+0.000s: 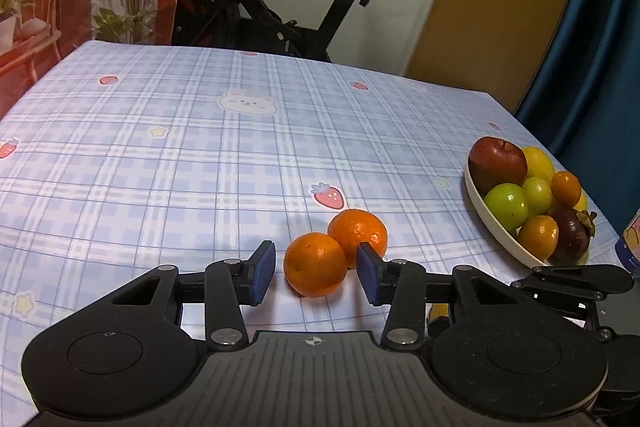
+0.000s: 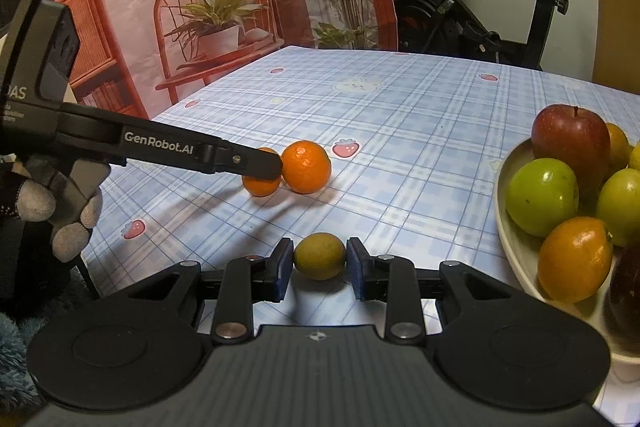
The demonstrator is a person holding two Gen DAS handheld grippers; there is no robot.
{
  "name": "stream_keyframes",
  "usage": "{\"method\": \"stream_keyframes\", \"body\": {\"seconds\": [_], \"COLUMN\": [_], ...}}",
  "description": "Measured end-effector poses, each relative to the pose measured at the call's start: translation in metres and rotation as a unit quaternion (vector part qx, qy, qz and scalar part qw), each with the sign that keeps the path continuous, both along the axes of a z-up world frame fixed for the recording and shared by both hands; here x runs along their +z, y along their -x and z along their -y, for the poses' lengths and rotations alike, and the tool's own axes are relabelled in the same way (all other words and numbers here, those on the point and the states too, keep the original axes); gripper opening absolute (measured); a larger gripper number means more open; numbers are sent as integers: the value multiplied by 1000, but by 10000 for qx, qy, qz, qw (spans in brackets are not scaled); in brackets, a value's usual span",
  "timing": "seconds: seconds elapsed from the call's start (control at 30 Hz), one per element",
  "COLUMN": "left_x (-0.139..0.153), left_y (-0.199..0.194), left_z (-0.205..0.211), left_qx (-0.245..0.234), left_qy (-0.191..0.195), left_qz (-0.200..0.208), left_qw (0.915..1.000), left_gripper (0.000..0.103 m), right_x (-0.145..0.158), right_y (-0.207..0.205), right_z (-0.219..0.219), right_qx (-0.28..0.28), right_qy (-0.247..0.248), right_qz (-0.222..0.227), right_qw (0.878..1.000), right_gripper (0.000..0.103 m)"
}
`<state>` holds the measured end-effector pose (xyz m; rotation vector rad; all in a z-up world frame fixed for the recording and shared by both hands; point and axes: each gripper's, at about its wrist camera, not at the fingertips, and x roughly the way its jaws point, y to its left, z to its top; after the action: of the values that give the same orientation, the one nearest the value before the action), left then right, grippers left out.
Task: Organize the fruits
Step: 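Lift the kiwi with the right gripper while the left gripper grasps a tangerine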
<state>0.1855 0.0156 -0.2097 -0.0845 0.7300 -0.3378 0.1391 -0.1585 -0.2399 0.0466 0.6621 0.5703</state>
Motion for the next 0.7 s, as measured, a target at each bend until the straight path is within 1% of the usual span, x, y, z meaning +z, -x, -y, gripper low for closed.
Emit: {"method": "stream_keyframes", "body": {"seconds": [0.1, 0.17, 0.33, 0.5, 0.57, 0.7], "left_x": [-2, -2, -1, 11, 18, 34], "left_y": [0, 3, 11, 15, 15, 8], "left_z": [0, 0, 0, 5, 11, 34], "left_qx": [-49, -75, -121, -233, -358, -694], "left_qy": [1, -28, 53, 121, 115, 90], "left_qz": [-29, -15, -46, 107, 181, 333], "left_qw": [10000, 10000, 9999, 9996, 9991, 9970], "left_gripper": [37, 37, 36, 36, 36, 36], "right_x": [0, 0, 0, 7, 11, 23], "right_y": [0, 0, 0, 2, 4, 10], "right_z": [0, 0, 0, 4, 10, 32], "right_qx": [-1, 0, -16, -129, -245, -675], "right_qy": [5, 11, 24, 5, -30, -144], "right_qz": [-1, 2, 11, 156, 270, 513], "right_qw": [10000, 10000, 10000, 9998, 9993, 9963], "right_gripper": [31, 31, 31, 31, 31, 31]}}
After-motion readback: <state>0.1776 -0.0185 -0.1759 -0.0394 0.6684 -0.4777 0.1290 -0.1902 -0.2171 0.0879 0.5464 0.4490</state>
